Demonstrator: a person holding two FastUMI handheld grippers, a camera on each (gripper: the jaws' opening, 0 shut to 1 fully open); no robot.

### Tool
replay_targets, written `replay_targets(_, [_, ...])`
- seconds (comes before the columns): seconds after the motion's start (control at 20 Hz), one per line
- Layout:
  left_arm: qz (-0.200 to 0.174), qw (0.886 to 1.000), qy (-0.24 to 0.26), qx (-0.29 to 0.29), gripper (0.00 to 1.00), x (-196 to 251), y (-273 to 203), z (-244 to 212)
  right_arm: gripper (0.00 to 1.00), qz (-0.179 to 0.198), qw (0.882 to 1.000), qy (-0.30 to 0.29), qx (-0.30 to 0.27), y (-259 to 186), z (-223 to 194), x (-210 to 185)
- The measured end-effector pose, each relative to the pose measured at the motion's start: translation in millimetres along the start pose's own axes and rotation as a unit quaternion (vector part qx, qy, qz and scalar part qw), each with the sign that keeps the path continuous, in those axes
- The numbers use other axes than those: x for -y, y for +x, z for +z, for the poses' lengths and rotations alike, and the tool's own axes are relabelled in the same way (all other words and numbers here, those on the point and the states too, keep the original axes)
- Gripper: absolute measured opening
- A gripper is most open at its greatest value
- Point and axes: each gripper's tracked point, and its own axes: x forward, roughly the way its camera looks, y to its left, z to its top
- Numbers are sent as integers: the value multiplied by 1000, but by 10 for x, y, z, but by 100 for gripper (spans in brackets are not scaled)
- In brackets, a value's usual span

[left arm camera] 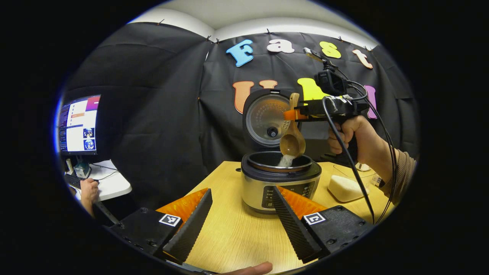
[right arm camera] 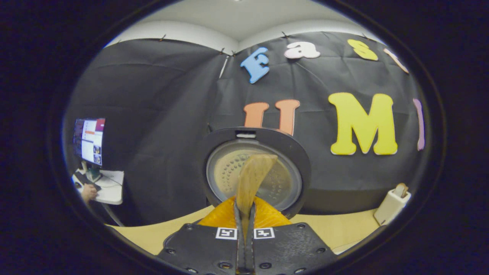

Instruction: Close the left gripper, press the button to open the rice cooker; take a wooden spoon from the chopstick holder with the right hand, scoop a spoonful of rice and pour it into the rice cooker, then put the wooden spoon back into the chopstick holder.

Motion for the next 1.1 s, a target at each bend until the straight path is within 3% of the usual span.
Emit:
replay_targets(0.2, [8, 1000, -3, -3, 100, -48, -6, -29, 1, 13, 998, -69, 4, -8, -27, -171])
replay_targets(0.55, [6, 1000, -2, -24, 100, -31, -4, -164, 1, -2, 988, -151, 16, -45, -26, -249])
replay_targets(0.9, [0, 1000, 0, -29, 100, 70, -4, -168, 1, -30, 985, -170, 30, -239, 105, -74])
replay_targets(1.1, [-7, 1000, 5, -30, 100, 207, -1, -144, 1, -61, 984, -166, 30, -447, 145, 305])
